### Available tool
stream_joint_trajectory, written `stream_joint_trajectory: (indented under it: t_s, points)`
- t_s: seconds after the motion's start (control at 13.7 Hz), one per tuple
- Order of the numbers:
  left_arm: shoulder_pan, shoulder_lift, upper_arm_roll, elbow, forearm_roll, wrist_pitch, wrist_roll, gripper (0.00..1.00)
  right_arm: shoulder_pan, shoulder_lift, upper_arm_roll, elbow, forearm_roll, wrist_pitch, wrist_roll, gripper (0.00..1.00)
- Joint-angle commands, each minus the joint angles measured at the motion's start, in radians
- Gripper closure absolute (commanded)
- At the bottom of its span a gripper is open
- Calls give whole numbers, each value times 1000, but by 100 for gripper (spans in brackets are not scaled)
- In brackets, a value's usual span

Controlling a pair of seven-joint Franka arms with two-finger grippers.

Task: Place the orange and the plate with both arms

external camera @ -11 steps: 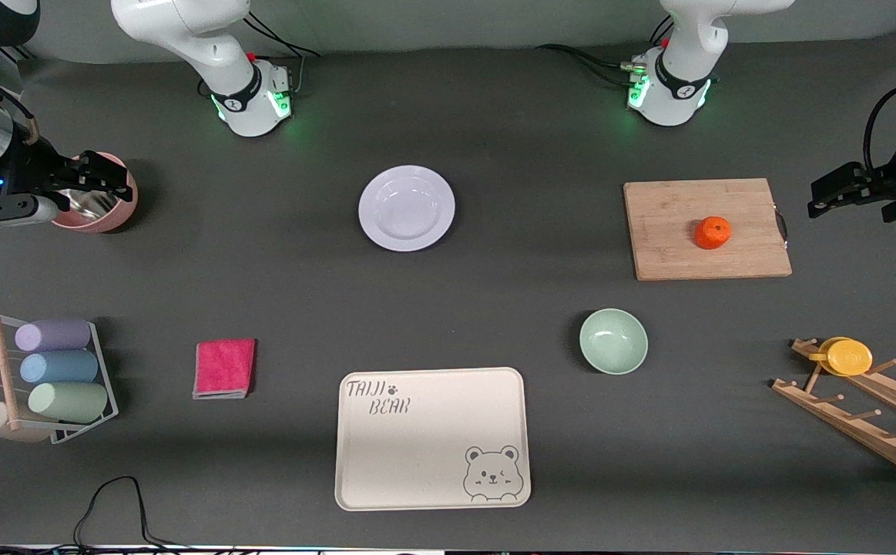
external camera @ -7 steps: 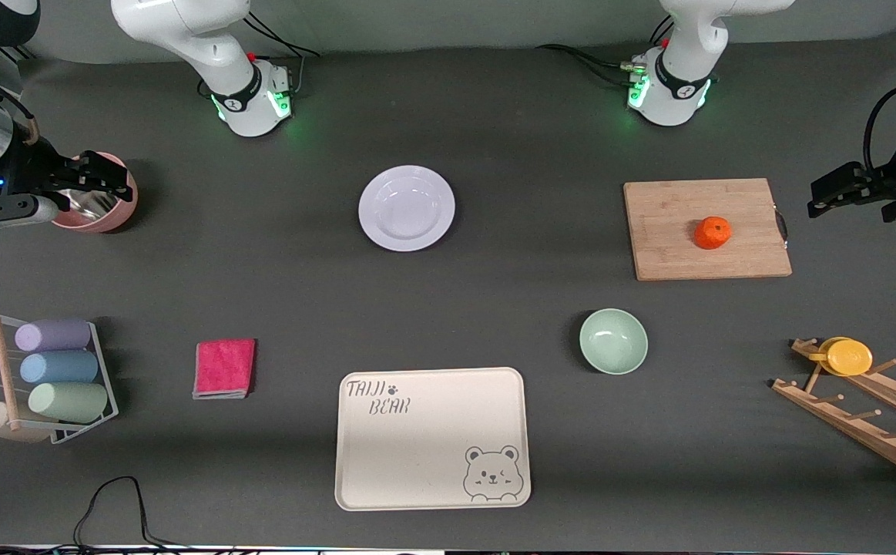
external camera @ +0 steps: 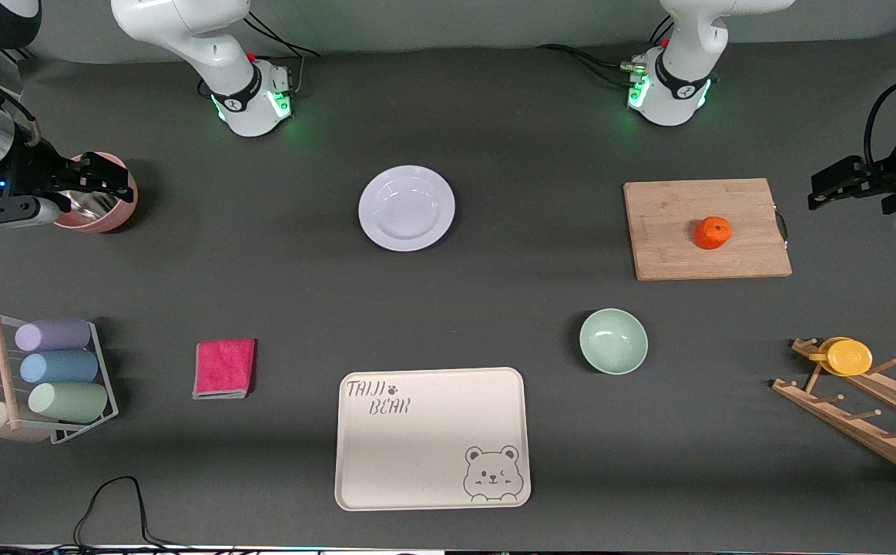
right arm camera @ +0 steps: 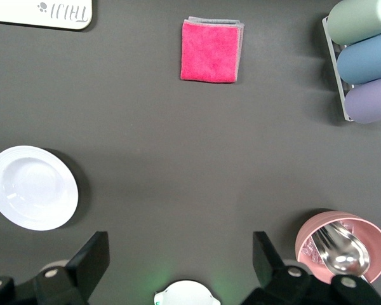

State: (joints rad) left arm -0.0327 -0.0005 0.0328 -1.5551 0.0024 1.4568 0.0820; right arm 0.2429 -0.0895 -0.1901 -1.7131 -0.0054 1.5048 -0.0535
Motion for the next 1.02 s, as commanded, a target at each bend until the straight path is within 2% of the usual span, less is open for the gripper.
stream_joint_trajectory:
  t_s: [0.0,0.29,0.44,0.66,0.95]
  points:
    - [11,-122,4,-109,30,-12,22,0,0,45,-2,71,-7,-24,14,0]
    - [36,-262,5,-256,42,-4,67,0,-2,161,-5,151,-7,-24,24,0]
    - [59,-355,9,-359,42,13,70,0,6,261,-2,235,-5,-26,40,0]
    - [60,-466,10,-483,42,36,73,0,4,361,5,349,11,-26,69,0]
    - [59,-467,16,-513,42,65,73,0,7,462,6,391,25,12,73,0]
